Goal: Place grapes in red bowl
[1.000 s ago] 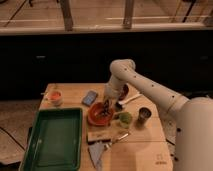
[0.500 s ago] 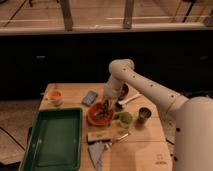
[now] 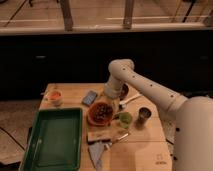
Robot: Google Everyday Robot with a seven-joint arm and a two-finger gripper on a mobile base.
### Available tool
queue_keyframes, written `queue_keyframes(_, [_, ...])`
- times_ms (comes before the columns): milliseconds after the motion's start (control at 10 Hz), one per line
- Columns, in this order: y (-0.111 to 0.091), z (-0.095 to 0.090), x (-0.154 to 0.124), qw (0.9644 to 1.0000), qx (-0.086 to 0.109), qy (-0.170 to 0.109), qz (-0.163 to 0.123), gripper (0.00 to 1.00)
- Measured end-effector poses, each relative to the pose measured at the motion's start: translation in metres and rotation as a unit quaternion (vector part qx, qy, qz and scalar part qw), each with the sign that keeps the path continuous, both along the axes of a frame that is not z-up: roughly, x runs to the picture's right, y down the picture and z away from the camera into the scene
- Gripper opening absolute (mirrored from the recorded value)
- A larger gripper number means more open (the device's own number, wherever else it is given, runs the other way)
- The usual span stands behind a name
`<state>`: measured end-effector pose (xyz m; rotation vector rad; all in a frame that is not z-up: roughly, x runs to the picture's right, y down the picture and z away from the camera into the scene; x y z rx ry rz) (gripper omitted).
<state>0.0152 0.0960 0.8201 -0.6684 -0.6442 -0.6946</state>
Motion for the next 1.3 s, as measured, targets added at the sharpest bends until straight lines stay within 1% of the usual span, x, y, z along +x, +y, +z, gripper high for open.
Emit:
queue_keyframes(300, [-0.0014,-0.0006,0.0010,1.0000,0.003,-0.001,0.003,0.80])
queue_keyframes(600, [-0.0020,-0.0002,-0.0016,1.0000,0.002,-0.006,0.003,0.80])
queue_keyframes(1300, [-0.0013,-0.0006,-0.0010,1.0000,0.000,-0.006,0.002,0.80])
